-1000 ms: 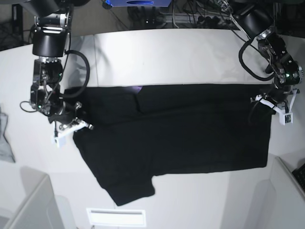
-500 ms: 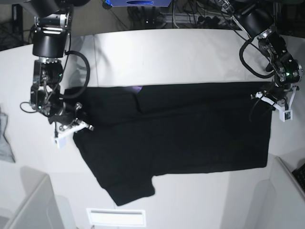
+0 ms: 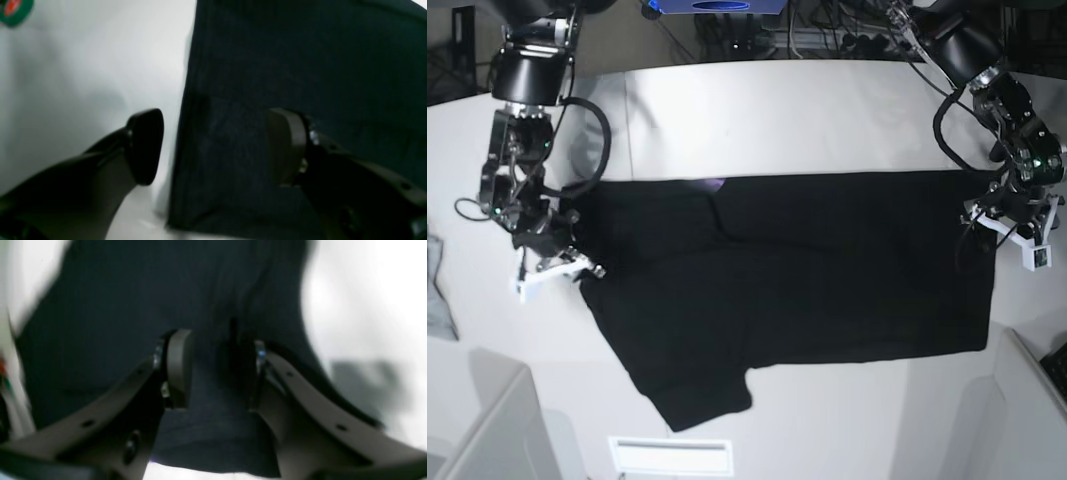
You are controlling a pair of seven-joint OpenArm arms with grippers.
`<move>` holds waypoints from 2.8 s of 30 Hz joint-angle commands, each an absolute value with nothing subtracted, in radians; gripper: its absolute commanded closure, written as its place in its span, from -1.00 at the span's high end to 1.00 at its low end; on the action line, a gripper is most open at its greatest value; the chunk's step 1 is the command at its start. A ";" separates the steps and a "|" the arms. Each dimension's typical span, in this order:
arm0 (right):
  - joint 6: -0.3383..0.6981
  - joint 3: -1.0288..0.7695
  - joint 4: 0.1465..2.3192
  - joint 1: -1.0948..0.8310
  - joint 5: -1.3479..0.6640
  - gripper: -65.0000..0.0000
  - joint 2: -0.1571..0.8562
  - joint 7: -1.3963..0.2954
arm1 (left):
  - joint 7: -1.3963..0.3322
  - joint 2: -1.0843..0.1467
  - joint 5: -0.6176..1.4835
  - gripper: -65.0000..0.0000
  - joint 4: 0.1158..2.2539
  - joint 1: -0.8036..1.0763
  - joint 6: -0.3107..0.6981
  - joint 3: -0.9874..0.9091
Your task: Fold the T-shirt properly
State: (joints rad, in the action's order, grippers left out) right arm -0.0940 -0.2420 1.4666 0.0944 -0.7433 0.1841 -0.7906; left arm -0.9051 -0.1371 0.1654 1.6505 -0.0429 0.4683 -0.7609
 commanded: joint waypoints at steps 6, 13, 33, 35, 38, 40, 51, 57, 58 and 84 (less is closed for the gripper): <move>-0.262 -0.266 1.730 -0.108 -0.754 -0.02 0.199 -0.665 | -0.886 -0.131 0.420 0.43 1.756 0.116 0.469 -0.963; -0.254 -0.398 1.781 -0.295 -0.852 0.15 0.070 -0.630 | -0.877 -0.183 0.656 0.42 1.759 0.349 0.469 -1.009; -0.193 -0.401 1.535 -0.217 -0.852 0.14 0.038 -0.628 | -0.881 -0.133 0.668 -0.49 1.672 0.357 0.469 -1.066; -0.189 -0.401 1.524 -0.211 -0.825 0.14 0.038 -0.628 | -0.881 -0.133 0.670 -0.49 1.649 0.354 0.469 -1.066; -0.189 -0.401 1.514 -0.203 -0.791 0.13 0.035 -0.628 | -0.880 -0.133 0.670 -0.41 1.633 0.351 0.469 -1.066; -0.188 -0.401 1.514 -0.203 -0.789 0.13 0.035 -0.627 | -0.880 -0.133 0.670 -0.16 1.633 0.349 0.469 -1.066; -0.188 -0.401 1.514 -0.206 -0.789 0.13 0.033 -0.627 | -0.881 -0.160 0.667 0.81 1.495 0.225 0.463 -1.003; -0.189 -0.401 1.514 -0.209 -0.788 0.13 0.035 -0.627 | -0.880 -0.177 0.665 0.81 1.386 0.143 0.461 -0.954; -0.189 -0.401 1.514 -0.209 -0.788 0.13 0.035 -0.627 | -0.880 -0.177 0.657 0.81 1.369 0.130 0.461 -0.951; -0.188 -0.400 1.483 -0.208 -0.788 -1.00 0.033 -0.545 | -0.878 -0.177 0.490 -1.00 1.337 0.050 0.464 -0.949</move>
State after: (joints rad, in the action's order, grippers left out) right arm -0.1635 -0.3965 1.4837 -0.1986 -0.8108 0.0322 -0.5186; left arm -0.8753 -0.1612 0.4950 1.3224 0.0505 0.4629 -0.9474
